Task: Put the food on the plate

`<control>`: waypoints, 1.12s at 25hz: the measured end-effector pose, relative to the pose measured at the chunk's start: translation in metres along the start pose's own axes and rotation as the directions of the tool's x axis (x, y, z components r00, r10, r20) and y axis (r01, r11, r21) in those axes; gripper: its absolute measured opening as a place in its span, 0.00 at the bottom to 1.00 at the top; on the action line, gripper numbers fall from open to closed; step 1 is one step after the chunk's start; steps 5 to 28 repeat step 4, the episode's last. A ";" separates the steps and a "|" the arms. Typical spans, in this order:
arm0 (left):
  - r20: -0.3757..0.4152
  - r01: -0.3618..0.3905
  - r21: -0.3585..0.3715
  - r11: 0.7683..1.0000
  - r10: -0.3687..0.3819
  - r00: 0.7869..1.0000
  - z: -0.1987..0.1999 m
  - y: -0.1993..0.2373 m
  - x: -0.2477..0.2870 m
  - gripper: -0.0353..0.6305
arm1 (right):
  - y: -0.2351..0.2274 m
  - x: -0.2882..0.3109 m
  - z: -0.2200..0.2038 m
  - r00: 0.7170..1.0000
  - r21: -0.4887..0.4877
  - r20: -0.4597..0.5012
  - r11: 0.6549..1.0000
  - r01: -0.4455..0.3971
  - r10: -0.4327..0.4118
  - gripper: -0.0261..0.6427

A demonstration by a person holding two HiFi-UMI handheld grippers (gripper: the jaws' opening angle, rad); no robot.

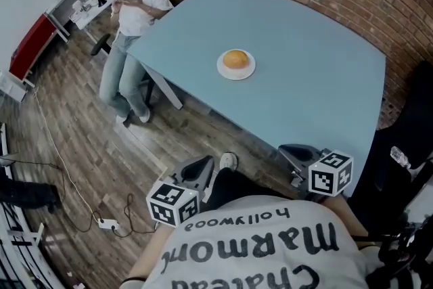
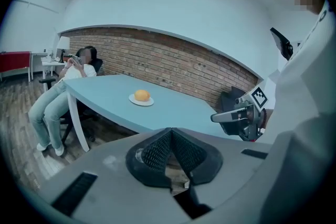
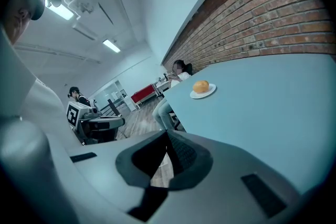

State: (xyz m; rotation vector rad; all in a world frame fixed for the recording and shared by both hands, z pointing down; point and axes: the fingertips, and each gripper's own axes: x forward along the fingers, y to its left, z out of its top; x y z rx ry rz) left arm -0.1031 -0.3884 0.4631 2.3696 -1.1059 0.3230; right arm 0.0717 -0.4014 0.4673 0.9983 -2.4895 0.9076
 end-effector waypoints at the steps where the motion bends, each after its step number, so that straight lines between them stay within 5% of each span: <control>1: -0.001 -0.004 -0.001 1.000 0.004 1.000 -0.002 0.001 -0.001 0.06 | 0.000 0.001 -0.001 1.000 0.000 0.000 1.000 -0.003 0.003 0.05; 28: -0.004 -0.016 0.008 1.000 0.016 1.000 -0.014 0.002 0.000 0.06 | -0.002 0.003 -0.012 1.000 0.001 0.007 1.000 -0.013 0.013 0.05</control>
